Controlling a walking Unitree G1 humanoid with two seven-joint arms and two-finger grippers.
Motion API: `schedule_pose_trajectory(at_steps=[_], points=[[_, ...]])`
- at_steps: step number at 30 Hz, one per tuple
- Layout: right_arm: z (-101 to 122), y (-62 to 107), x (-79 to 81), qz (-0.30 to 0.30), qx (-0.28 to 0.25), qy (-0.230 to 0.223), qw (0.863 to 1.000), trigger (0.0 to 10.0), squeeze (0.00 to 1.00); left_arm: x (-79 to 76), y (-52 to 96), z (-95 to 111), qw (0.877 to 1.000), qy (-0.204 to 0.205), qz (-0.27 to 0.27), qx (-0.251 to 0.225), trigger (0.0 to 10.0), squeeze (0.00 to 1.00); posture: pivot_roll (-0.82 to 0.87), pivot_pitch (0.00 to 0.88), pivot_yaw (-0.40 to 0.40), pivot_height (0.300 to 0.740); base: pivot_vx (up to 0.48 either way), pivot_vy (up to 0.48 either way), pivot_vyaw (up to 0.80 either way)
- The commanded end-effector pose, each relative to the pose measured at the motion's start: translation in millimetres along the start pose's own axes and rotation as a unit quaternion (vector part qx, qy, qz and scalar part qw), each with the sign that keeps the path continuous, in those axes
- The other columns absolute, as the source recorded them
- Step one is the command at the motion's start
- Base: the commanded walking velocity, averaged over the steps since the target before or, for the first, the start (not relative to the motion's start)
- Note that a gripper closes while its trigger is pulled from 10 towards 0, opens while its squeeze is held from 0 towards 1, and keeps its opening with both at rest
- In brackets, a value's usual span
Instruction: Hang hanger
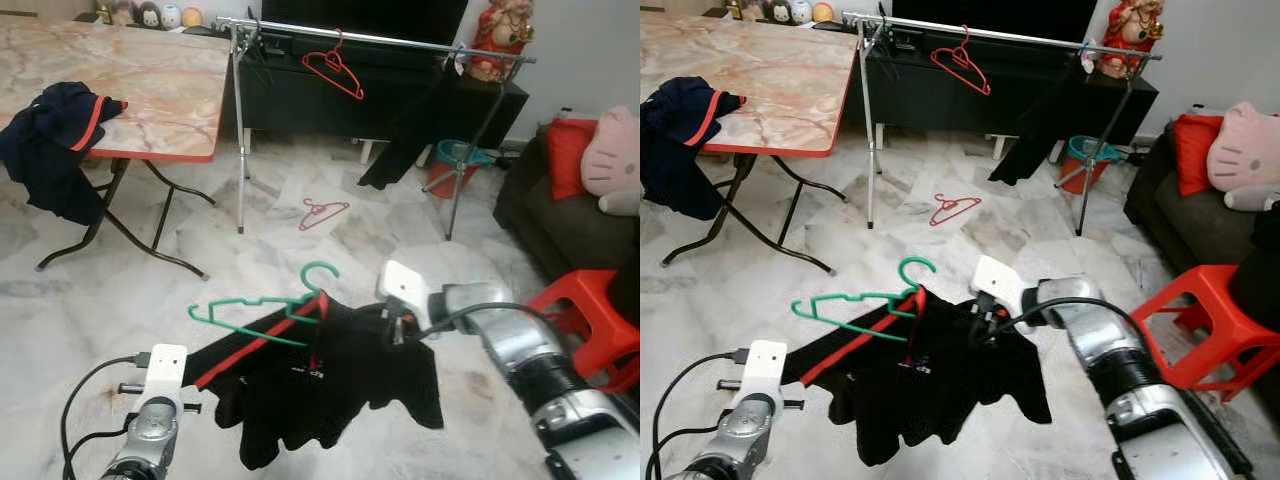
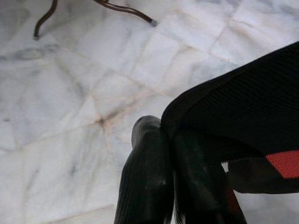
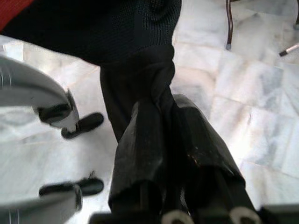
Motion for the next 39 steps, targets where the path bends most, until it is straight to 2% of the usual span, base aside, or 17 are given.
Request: schedule_pose_trajectory(at_steps=[1,3,8,11,13,18,20,26,28,39], points=[[-1.7,26.2,-9.1,-0.02,-0.004,0.009,1.0,0.0,0.0,9.1,2.0,-11.8,0.999,0.025,0.014,0.026,10.0,0.0,-0.12,0.0,-0.134,0.74,0.0,0.0,0.0],[-3.8,34.7,-6.9,-0.002,0.001,0.019,1.0,0.0,0.0,9.3,1.4,-10.6,0.999,0.036,0.008,0.027,10.0,0.0,-0.12,0.0,-0.132,0.74,0.0,0.0,0.0],[-5.0,39.1,-1.3,0.029,0.004,0.023,0.999,0.0,0.0,13.7,-0.4,-7.2,0.998,0.06,0.014,0.027,10.0,0.0,-0.12,0.0,-0.13,0.74,0.0,0.0,0.0],[-12.6,40.3,4.0,0.057,0.035,0.037,0.997,0.0,0.0,16.6,-2.6,-0.9,0.997,0.066,0.015,0.019,10.0,0.0,-0.12,0.0,-0.13,0.74,0.0,0.0,0.0],[-12.9,40.1,4.7,0.061,0.038,0.041,0.997,0.0,0.0,17.5,-3.2,1.0,0.997,0.071,0.017,0.016,10.0,0.0,-0.12,0.0,-0.13,0.74,0.0,0.0,0.0],[-17.8,40.3,7.1,0.08,0.071,0.054,0.993,0.0,0.0,21.1,-5.9,9.0,0.995,0.101,0.018,0.008,10.0,0.0,-0.12,0.0,-0.129,0.74,0.0,0.0,0.0],[-22.3,39.8,4.3,0.07,0.096,0.067,0.991,0.0,0.0,22.6,-7.5,14.3,0.993,0.117,0.016,0.002,10.0,0.0,-0.12,0.0,-0.129,0.74,0.0,0.0,0.0],[-22.2,37.5,3.6,0.07,0.115,0.086,0.987,0.0,0.0,24.3,-10.9,27.5,0.991,0.132,0.008,-0.014,10.0,0.0,-0.11,0.0,-0.131,0.74,0.0,0.0,0.0],[-20.9,34.9,-1.8,0.047,0.122,0.091,0.987,0.0,0.0,24.0,-11.7,31.4,0.991,0.133,0.003,-0.02,10.0,0.0,-0.12,0.0,-0.132,0.74,0.0,0.0,0.0],[-35.8,33.2,-6.5,0.027,0.199,0.123,0.972,0.0,0.0,22.6,-12.8,35.9,0.99,0.139,-0.004,-0.024,10.0,0.0,-0.12,0.0,-0.133,0.74,0.0,0.0,0.0]])
Point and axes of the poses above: a point about 5 cm out from each wrist's last joint towards the gripper, its own y axis pointing back from the gripper into the wrist, its own z axis along the axis of the wrist's last joint, x = y × z, the point moved 3 cm from there along -y, pointing out of the wrist towards the gripper, and after that the axes turned 2 degrees about y, right-handed, at the moved point
